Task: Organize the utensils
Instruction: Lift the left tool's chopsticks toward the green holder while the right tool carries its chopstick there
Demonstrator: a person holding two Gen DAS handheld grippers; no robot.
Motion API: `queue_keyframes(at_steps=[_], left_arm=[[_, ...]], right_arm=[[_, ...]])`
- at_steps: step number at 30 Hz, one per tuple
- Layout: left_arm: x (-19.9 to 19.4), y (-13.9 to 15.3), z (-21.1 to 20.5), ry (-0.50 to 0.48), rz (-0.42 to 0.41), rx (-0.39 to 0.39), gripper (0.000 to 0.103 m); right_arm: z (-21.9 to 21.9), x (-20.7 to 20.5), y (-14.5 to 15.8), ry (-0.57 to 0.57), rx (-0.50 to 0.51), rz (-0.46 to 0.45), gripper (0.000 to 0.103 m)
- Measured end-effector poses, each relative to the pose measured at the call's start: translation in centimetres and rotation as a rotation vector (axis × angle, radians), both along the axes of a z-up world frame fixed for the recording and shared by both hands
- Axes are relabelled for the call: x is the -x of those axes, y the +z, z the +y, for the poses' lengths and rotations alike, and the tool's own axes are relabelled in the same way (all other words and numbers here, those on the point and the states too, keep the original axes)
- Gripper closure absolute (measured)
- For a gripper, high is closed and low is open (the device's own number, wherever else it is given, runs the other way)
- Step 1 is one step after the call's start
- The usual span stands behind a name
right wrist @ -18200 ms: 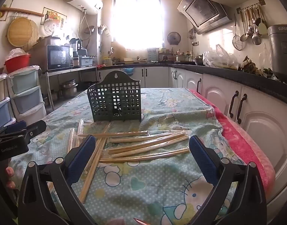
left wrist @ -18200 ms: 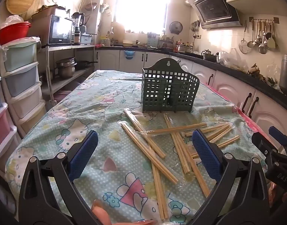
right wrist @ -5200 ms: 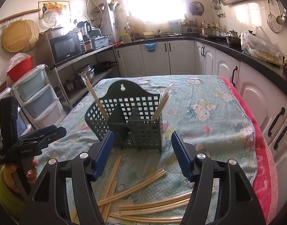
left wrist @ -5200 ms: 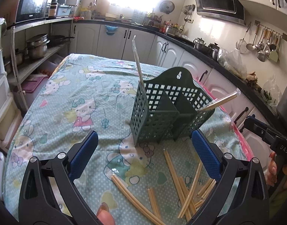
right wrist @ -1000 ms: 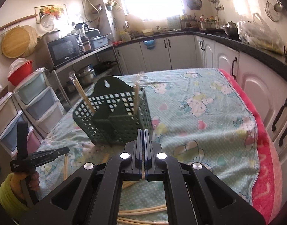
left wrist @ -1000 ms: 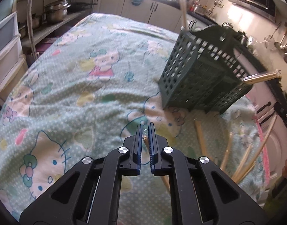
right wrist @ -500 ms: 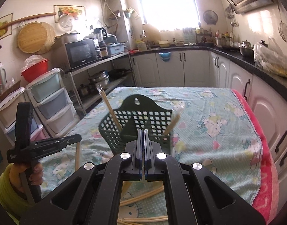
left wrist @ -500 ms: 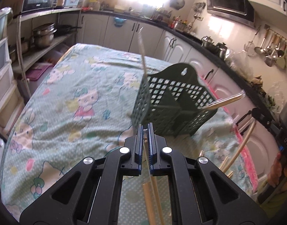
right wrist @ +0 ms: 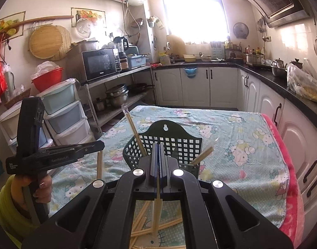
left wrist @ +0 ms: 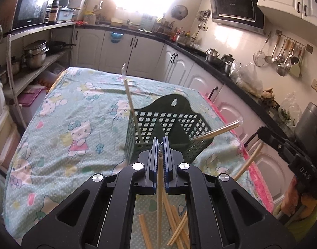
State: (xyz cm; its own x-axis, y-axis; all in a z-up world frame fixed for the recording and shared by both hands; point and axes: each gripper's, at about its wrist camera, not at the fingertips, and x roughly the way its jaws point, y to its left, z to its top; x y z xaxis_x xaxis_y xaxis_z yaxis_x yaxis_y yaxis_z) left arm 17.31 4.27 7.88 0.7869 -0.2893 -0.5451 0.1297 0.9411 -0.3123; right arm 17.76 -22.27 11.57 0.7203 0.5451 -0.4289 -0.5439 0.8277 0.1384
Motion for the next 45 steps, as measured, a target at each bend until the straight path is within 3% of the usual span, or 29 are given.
queue_keyframes(at_steps=[27,37,45], left_arm=[[-1.0,6.7,-1.5,-0.039,-0.159,0.000,0.103],[-2.1,6.8,-1.1,-0.025,-0.141,-0.004,0.103],[-1.4,10.7,-1.3,-0.024,-0.242,-0.027,0.103]], right_arm=[[1.2,-0.6,4.5,0.015,-0.039,-0.120,0.102],[1.4,-1.0,6.2,0.006,-0.056,-0.161,0.102],[1.5,-2.0,8.3,-0.006,-0.081,-0.215,0.102]])
